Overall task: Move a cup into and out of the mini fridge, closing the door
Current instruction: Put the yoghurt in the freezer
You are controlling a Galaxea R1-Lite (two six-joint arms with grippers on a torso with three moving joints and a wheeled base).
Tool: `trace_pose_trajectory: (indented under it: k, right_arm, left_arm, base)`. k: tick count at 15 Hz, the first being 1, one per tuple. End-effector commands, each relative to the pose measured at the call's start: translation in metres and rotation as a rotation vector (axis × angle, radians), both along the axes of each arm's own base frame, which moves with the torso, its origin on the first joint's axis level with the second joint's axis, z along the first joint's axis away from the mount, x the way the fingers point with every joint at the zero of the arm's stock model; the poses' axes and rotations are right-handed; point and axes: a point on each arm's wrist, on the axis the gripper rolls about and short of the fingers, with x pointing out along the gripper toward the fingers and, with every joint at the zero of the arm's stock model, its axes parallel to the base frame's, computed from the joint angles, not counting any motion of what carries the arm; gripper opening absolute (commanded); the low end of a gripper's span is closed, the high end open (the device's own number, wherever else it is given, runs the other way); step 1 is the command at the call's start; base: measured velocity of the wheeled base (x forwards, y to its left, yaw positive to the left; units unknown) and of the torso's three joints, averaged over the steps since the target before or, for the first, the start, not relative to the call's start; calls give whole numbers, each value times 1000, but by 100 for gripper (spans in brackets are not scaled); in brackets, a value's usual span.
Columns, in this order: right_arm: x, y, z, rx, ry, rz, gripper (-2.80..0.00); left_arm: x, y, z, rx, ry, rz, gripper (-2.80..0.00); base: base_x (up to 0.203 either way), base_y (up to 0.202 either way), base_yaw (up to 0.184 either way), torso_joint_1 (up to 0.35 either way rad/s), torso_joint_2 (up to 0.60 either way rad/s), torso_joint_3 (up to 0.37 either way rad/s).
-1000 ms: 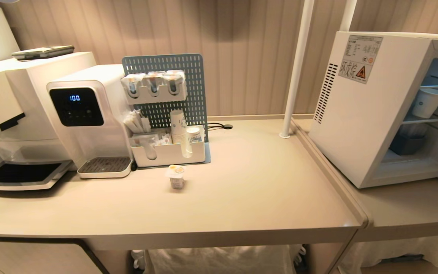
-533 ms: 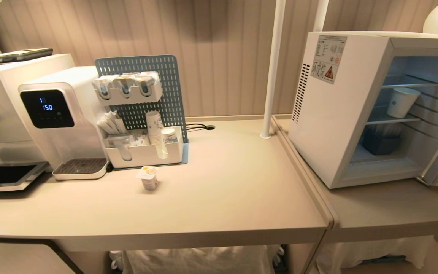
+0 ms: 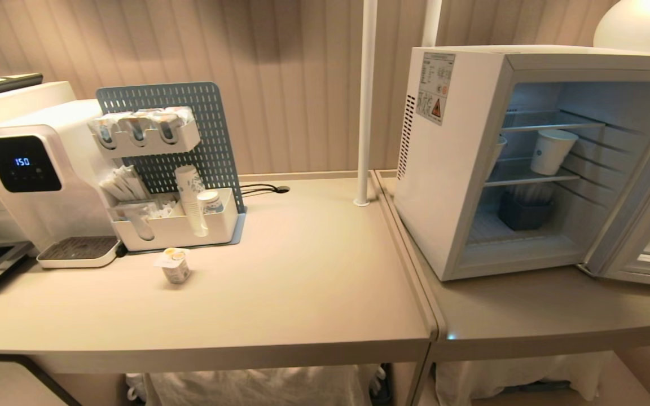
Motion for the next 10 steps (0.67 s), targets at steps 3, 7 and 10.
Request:
trace_pose_trajectory:
  k: [3,7,10]
  right_arm:
    - [1,0,0,-2,-4,0,-280]
    - [0,0,0,-2,-1,1,-280]
    - [0,0,0,-2,2,1,-280]
  left_arm:
    - [0,0,0,-1,1,2,-280]
    - [0,0,0,-1,2,2,-280]
    - [0,0,0,-3,2,5,-280]
  base:
    - [0,-193,-2,6,6,2]
    - [0,-195,-3,5,2,3]
    - [0,-194,-2,3,1,2]
